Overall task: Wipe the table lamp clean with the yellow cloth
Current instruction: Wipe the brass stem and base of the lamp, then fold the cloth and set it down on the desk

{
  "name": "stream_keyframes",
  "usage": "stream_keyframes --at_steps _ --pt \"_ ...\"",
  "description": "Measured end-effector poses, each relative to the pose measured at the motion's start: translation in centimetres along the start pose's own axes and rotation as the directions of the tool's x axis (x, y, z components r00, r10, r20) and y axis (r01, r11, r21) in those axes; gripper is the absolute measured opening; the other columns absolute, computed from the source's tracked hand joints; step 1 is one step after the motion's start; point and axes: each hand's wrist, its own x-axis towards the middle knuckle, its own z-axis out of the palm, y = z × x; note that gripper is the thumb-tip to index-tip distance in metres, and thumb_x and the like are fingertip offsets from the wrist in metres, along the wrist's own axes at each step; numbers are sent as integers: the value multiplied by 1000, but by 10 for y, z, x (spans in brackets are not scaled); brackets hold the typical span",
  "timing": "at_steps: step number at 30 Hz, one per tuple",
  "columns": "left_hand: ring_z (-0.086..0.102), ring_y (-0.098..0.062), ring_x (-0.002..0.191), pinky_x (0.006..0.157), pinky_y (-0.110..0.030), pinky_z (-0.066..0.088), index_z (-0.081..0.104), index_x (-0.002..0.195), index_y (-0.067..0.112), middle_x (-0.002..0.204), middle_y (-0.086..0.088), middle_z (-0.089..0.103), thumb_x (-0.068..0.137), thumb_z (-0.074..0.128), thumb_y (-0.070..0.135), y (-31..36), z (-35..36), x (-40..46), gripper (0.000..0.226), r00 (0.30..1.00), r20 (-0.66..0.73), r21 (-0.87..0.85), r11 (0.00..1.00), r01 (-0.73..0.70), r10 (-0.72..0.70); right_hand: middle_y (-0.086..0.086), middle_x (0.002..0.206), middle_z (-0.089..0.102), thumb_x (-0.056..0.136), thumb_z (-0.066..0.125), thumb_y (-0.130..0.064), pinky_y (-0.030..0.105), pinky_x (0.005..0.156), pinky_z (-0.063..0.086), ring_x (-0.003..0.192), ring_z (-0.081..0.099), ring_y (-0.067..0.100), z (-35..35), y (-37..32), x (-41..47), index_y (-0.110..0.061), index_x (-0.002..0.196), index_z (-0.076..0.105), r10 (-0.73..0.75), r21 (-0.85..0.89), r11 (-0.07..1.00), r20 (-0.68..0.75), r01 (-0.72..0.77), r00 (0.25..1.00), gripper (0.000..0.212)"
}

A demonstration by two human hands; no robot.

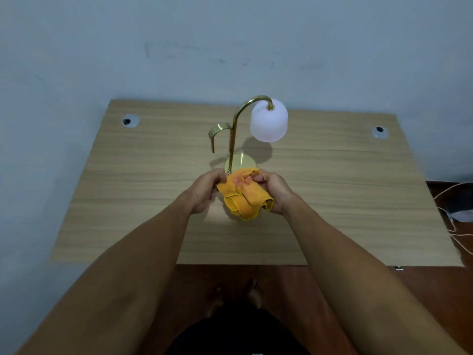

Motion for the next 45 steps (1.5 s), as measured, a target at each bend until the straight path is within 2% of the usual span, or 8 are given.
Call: stream_keyframes --at_steps 2,7,13,19,24,30,37,45 --pt "29 -11 58 57 -30 17 58 83 16 69 2 38 82 56 16 3 1 -9 2 1000 -4 11 1000 -6 6 22 109 66 96 37 -1 48 98 52 97 65 36 3 -2 -7 -6 106 64 -23 7 1000 -16 23 1000 29" --pt "63 -14 63 67 -28 56 66 77 15 76 -6 63 86 62 2 10 -5 -13 16 997 1 2 997 -79 79 19 102 71 99 51 -9 40 83 55 93 66 32 9 -11 -29 -5 107 68 -124 -122 985 -22 121 992 19" --pt "46 -15 70 61 -28 34 65 56 30 65 6 54 74 63 12 22 -3 -29 25 977 -88 190 966 -175 194 4 80 70 89 61 -6 30 68 47 74 60 16 23 -37 -49 -4 88 73 -413 -639 688 45 344 909 12" --pt "59 -7 54 52 -16 49 65 68 19 57 7 64 84 71 9 48 -4 -35 20 947 -19 51 946 -320 321 -3 61 64 77 47 -10 33 64 52 62 57 19 21 -53 -56 -21 60 71 -393 -425 852 -137 305 909 32" --pt "65 -21 78 79 -37 57 70 98 12 86 -9 69 90 67 12 73 8 -41 8 929 -8 127 921 -367 371 -2 65 71 82 62 -18 25 56 47 58 63 14 20 -57 -65 -19 70 79 -440 -337 865 -151 373 885 20" --pt "58 -16 72 66 -31 40 54 86 27 81 0 61 91 55 21 60 38 -46 8 945 25 121 937 -327 327 -4 63 58 79 75 -27 25 56 40 58 50 8 14 -90 -83 -18 68 65 -615 -776 457 78 435 785 17" --pt "53 -7 98 105 -42 24 51 95 27 91 12 65 73 66 35 55 111 -36 28 939 211 63 954 -292 273 -5 64 54 74 84 -30 29 57 37 59 46 9 -43 -118 -108 -12 67 61 -598 -897 209 198 389 777 30" --pt "62 -17 94 97 -36 43 59 98 17 95 -8 66 71 86 12 44 217 -29 39 919 167 172 907 -384 357 -3 79 66 89 70 -38 46 76 54 83 62 23 -125 -149 -140 -20 83 68 -461 -927 -161 375 339 804 18"
